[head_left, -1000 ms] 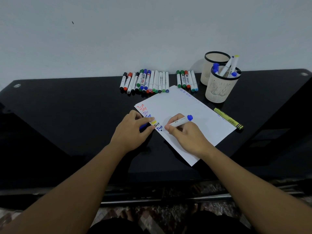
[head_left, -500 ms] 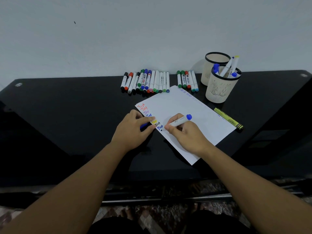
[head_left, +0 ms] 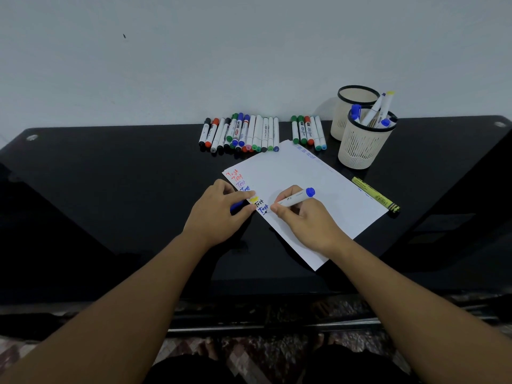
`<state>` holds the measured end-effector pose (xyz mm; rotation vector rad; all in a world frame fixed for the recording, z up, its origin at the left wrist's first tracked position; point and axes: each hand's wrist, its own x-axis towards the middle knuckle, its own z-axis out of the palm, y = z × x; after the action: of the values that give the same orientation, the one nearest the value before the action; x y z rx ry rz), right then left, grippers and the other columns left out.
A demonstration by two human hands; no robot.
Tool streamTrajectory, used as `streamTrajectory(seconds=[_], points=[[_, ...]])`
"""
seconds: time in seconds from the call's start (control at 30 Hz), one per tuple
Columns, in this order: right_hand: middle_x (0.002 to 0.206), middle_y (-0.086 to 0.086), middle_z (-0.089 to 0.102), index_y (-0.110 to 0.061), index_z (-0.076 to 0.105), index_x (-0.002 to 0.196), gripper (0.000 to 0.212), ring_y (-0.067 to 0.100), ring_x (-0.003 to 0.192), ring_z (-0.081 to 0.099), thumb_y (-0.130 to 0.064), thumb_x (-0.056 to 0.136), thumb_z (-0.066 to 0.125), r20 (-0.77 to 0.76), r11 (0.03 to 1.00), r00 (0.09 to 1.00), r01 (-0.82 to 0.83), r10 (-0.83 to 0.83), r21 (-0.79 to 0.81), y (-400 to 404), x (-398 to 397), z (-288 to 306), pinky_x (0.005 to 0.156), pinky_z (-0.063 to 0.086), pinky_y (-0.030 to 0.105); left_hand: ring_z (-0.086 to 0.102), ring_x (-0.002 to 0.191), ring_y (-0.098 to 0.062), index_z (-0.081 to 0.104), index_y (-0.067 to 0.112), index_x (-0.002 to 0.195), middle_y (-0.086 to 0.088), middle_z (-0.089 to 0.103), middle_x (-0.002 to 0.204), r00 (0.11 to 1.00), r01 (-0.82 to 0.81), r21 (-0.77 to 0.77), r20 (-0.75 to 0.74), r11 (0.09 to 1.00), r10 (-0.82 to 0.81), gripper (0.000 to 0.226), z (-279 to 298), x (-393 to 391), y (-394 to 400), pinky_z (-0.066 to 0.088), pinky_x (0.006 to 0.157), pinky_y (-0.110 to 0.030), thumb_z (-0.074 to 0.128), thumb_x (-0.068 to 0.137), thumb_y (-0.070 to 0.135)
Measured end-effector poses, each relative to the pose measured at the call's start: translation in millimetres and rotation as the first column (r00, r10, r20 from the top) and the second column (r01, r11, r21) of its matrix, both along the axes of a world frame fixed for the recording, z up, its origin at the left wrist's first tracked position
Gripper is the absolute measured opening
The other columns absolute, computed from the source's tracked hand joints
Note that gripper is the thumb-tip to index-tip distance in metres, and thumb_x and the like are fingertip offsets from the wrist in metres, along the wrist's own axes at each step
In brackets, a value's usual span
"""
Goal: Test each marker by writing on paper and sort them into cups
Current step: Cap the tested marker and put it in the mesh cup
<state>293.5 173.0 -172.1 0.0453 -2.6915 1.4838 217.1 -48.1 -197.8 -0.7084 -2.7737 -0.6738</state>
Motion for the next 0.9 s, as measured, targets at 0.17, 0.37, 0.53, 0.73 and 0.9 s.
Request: streamTrajectory(seconds=[0.17, 0.37, 0.53, 0.73, 0.9], points=[[0.09, 0.004, 0.066, -0.029, 0.06, 0.099, 0.012, 0.019, 0.083, 0.061, -0.04, 0.101, 0.062, 0.018, 1.0, 1.0, -0.021, 0.021, 0.001, 1.1, 2.3, 1.6, 0.081, 0.051, 0.041, 0.046, 0.101, -0.007, 0.06, 0.047, 0.135, 0.011, 0.043, 0.111, 1.0, -0.002, -0.008, 0.014, 1.0, 0.002, 0.043, 1.1, -0.2, 0.6, 0.048, 0.08, -0.026, 0.054, 0.095, 0.061], [0.09, 0.007, 0.065, -0.028, 0.06, 0.097, 0.01, 0.012, 0.078, 0.057, -0.037, 0.101, 0.063, 0.014, 0.996, 1.0, 0.026, -0.025, -0.08, 1.2, 3.9, 4.1, 0.078, 0.047, 0.033, 0.046, 0.1, -0.006, 0.061, 0.047, 0.134, 0.011, 0.044, 0.11, 1.0, -0.005, 0.005, 0.019, 1.0, 0.004, 0.043, 1.2, 0.3, 0.3, 0.042, 0.078, -0.023, 0.054, 0.094, 0.061], [0.089, 0.002, 0.066, -0.03, 0.06, 0.098, 0.009, 0.015, 0.082, 0.06, -0.038, 0.101, 0.062, 0.006, 0.999, 1.0, 0.006, -0.006, -0.039, 0.6, 4.1, 3.4, 0.08, 0.049, 0.036, 0.046, 0.101, -0.007, 0.06, 0.046, 0.135, 0.011, 0.044, 0.111, 1.0, -0.004, -0.002, 0.018, 1.0, 0.004, 0.044, 2.3, 0.5, 0.5, 0.046, 0.079, -0.025, 0.054, 0.094, 0.061], [0.092, -0.001, 0.066, -0.029, 0.059, 0.099, 0.009, 0.013, 0.083, 0.061, -0.038, 0.102, 0.061, -0.019, 1.0, 1.0, 0.022, -0.022, 0.004, 0.8, 2.8, 2.0, 0.081, 0.051, 0.037, 0.045, 0.1, -0.006, 0.06, 0.047, 0.135, 0.012, 0.042, 0.11, 1.0, -0.006, -0.004, 0.025, 1.0, 0.006, 0.043, 2.5, 0.7, 0.9, 0.043, 0.079, -0.023, 0.054, 0.095, 0.061], [0.091, 0.001, 0.066, -0.031, 0.058, 0.098, 0.01, 0.016, 0.083, 0.061, -0.04, 0.102, 0.061, 0.0, 1.0, 1.0, 0.009, -0.009, 0.019, 1.4, 2.6, 1.7, 0.079, 0.05, 0.037, 0.045, 0.099, -0.005, 0.061, 0.046, 0.134, 0.012, 0.043, 0.11, 1.0, -0.001, 0.001, 0.008, 1.0, 0.001, 0.042, 1.4, 0.6, 0.6, 0.039, 0.076, -0.021, 0.056, 0.095, 0.059]])
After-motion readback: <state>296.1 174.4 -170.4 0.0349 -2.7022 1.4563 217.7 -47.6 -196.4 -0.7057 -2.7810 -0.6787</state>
